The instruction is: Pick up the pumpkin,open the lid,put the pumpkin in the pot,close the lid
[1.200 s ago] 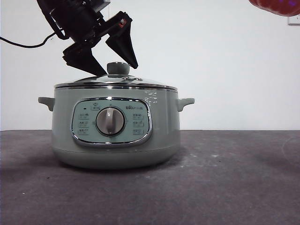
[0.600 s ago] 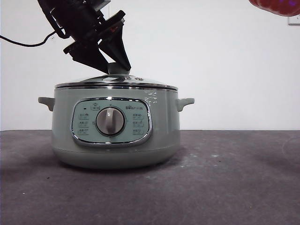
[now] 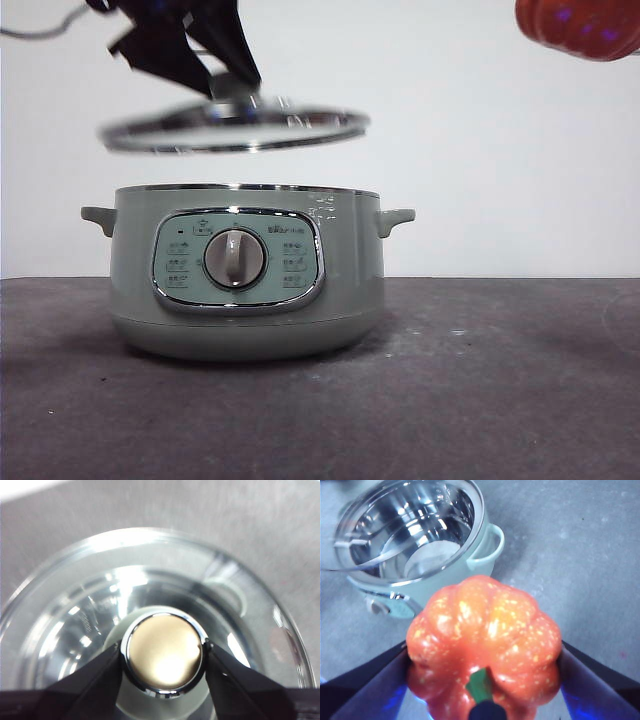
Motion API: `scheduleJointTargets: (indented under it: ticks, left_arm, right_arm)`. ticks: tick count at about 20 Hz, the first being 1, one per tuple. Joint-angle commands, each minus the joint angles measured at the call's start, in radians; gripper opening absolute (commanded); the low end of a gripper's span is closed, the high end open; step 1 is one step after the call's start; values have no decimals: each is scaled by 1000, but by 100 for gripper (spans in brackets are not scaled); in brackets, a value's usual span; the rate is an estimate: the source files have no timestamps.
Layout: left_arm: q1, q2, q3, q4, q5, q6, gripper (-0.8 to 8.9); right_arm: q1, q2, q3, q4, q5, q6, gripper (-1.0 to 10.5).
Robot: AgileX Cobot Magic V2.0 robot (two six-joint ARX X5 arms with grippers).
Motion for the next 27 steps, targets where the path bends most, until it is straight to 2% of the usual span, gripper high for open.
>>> scheduleJointTargets:
  ticks: [1, 3, 7, 9, 14, 19, 24, 27]
  left_arm:
    - [7, -90, 4, -4, -31, -4, -9]
    - [10, -177, 4, -64, -63, -3, -8]
    - [27, -352, 4, -201, -96, -4, -9]
    - [27, -433, 4, -268, -136, -4, -9]
    - [27, -590, 4, -405, -145, -22, -9]
    - [26, -679, 4, -472, -167, -43, -9]
    - [26, -698, 4, -510, -167, -56, -9]
    - [26, -697, 4, -512, -167, -55, -9]
  right_arm:
    - [16, 37, 1, 63, -45, 12, -11]
    - [37, 89, 9, 113, -77, 12, -12]
    - [120, 259, 86, 208, -75, 11, -12]
    - [153, 371, 174, 225, -71, 0, -12]
    - [218, 690, 449, 241, -67, -35, -12]
    - [268, 950, 617, 253, -18, -88, -12]
    - [300, 1079, 627, 309, 38, -130, -12]
    - [311, 1123, 627, 308, 65, -131, -12]
